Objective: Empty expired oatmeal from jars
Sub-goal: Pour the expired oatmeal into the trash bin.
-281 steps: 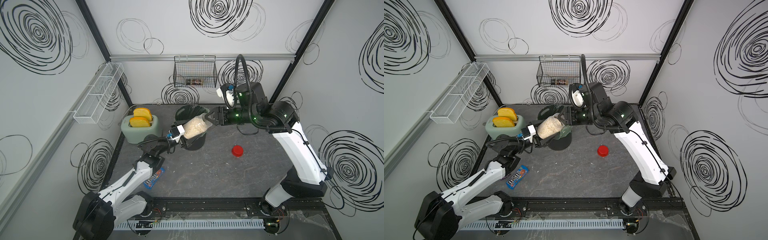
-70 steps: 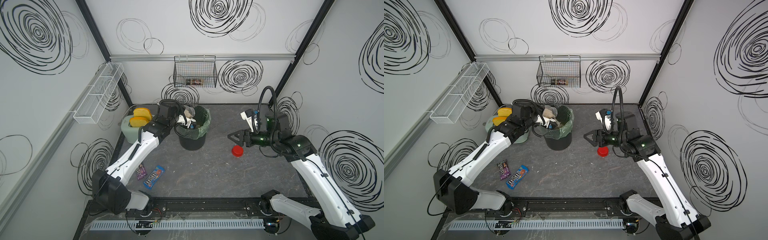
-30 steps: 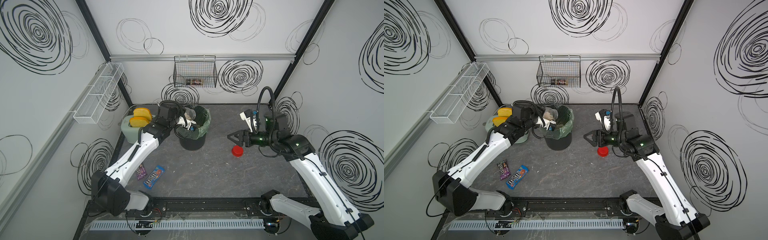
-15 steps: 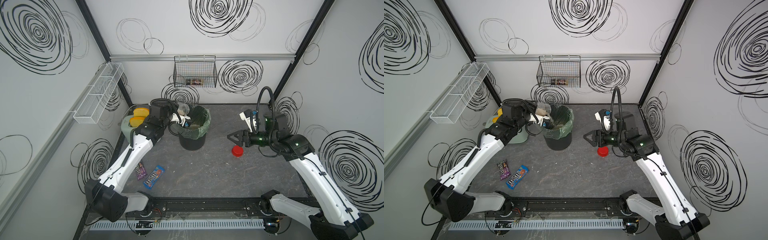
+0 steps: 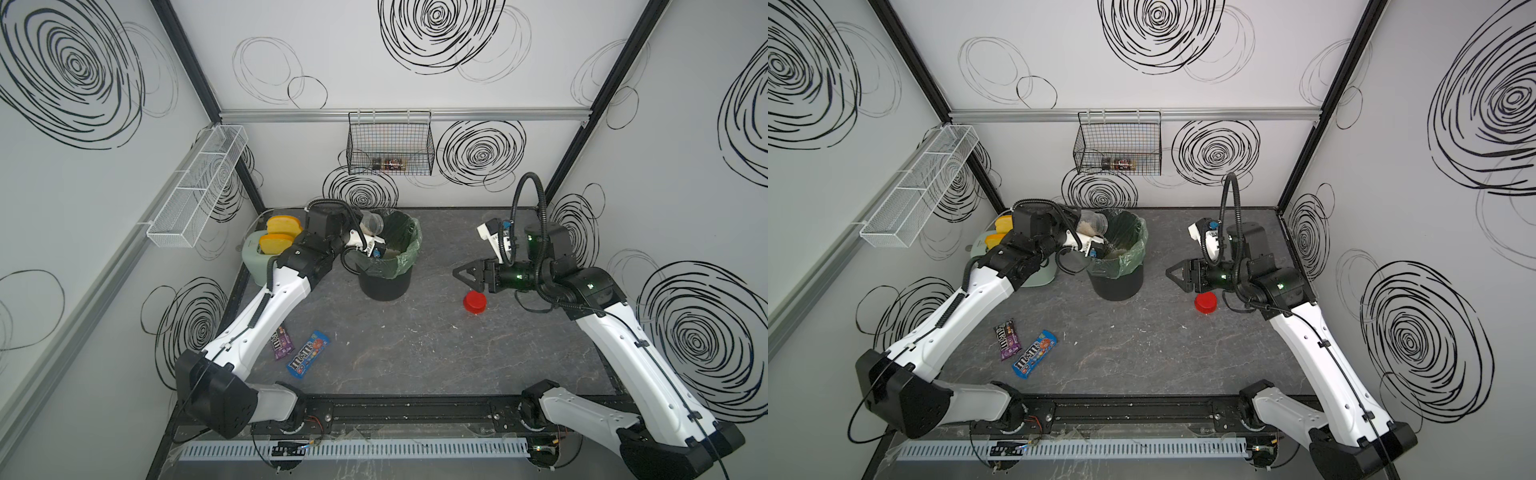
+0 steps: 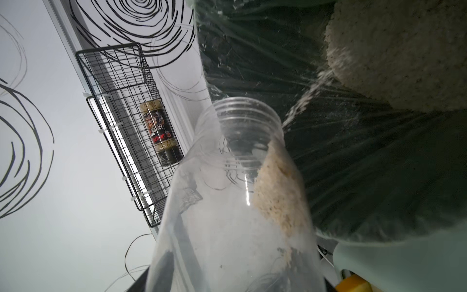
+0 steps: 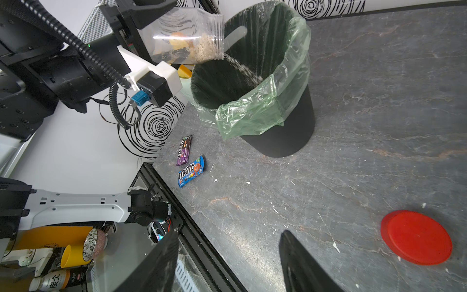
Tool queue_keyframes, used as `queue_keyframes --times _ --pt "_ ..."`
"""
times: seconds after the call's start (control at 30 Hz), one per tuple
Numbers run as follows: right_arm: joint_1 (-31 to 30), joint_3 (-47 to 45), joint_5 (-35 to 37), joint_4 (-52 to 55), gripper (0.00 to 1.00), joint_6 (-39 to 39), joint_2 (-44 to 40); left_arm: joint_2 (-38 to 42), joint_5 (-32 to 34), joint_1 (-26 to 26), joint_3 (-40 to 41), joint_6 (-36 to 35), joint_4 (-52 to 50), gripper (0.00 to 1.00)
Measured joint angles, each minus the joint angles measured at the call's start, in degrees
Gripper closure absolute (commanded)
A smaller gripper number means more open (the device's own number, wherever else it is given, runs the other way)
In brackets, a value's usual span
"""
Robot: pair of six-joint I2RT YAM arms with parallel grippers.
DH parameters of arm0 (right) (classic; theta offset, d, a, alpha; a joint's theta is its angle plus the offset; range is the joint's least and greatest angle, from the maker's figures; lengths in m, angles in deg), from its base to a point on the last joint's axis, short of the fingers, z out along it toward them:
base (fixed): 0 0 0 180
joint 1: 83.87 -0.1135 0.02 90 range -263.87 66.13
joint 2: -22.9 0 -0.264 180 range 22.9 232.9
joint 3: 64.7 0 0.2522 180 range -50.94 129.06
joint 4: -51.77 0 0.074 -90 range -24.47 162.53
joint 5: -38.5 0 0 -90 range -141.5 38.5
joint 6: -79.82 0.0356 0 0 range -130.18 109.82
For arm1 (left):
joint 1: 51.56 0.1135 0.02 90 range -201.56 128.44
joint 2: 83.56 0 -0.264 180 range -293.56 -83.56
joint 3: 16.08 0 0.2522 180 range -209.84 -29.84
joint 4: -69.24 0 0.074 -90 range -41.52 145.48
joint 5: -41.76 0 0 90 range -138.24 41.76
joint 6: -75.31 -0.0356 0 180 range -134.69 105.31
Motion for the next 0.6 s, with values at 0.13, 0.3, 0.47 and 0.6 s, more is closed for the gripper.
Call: queue_keyframes --times 0.13,0.3,0.47,0.6 --pt "0.0 0.0 0.0 0.0 0.34 0.0 0.0 0.0 0.0 -1.9 1.0 -0.1 0.3 1.0" --pt "0.0 0.0 0.0 -0.3 0.34 0.0 0.0 -0.5 -0.1 -2.0 0.8 -0.4 -0.7 1.0" --pt "0.0 0.0 0.0 -0.7 0.34 0.0 0.0 -0.5 1.4 -1.8 -1.0 -1.4 -0.3 1.0" --pt "-0.1 0.0 -0.1 -0.9 0.34 0.0 0.0 -0.8 2.3 -2.6 -1.7 -1.7 -0.5 1.0"
